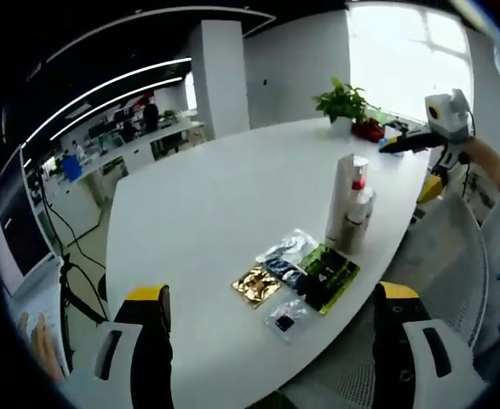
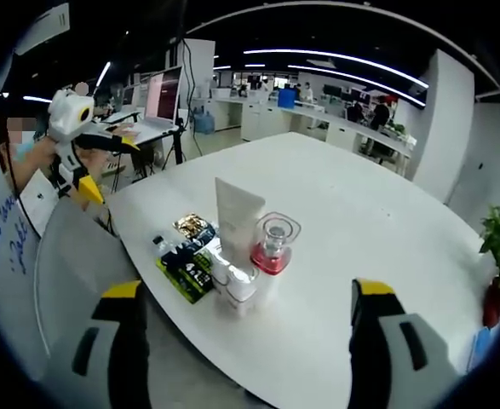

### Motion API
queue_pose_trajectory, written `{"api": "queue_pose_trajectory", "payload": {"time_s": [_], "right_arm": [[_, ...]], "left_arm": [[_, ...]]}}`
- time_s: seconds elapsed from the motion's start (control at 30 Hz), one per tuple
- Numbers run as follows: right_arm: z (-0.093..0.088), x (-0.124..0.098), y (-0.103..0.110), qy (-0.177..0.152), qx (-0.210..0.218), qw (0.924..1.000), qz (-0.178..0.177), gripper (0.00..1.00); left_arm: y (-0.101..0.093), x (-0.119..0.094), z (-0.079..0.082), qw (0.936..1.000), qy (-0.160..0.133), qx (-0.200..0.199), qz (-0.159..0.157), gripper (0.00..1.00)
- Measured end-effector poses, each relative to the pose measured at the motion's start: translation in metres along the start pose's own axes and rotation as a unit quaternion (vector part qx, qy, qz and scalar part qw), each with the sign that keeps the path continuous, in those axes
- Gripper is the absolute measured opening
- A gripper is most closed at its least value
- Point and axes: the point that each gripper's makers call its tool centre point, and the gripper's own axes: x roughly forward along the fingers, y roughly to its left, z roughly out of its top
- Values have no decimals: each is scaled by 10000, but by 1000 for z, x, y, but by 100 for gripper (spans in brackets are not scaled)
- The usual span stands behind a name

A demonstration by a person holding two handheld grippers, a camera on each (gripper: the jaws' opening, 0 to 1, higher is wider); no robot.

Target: Arrange the skincare products in the storage area until every visible bottle or jar stands upright without overlapping.

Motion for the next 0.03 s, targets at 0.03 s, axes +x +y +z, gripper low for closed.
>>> {"api": "queue_pose_trajectory", "payload": {"time_s": [0.03], "right_arm": [[0, 0, 0, -1, -1, 10000, 5, 100]], "left_arm": [[0, 1, 0, 10000, 14, 2, -5, 97]]}}
